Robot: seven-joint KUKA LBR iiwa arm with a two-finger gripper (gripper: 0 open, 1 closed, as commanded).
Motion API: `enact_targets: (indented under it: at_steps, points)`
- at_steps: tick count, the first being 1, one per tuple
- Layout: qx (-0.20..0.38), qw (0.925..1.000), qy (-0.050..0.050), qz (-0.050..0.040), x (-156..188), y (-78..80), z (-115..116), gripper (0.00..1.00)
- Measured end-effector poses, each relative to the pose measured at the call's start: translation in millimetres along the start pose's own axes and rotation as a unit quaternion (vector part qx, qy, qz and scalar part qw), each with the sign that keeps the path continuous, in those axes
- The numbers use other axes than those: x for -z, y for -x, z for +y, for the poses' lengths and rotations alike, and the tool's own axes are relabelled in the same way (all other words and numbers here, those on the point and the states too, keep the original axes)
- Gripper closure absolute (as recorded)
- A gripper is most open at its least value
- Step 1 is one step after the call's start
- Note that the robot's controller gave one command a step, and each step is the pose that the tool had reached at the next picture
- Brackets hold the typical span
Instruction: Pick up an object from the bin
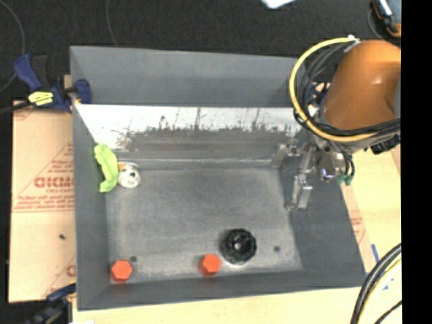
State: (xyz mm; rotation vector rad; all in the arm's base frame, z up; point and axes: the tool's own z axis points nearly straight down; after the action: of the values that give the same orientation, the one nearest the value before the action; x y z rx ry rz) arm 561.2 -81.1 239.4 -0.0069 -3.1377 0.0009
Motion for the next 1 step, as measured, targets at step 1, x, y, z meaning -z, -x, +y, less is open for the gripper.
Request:
enact_targets:
  at_steps: [1]
  points:
    - [0.002, 1.0, -0.001, -0.0042, 4.7, 1.4, 0.4, 0.0]
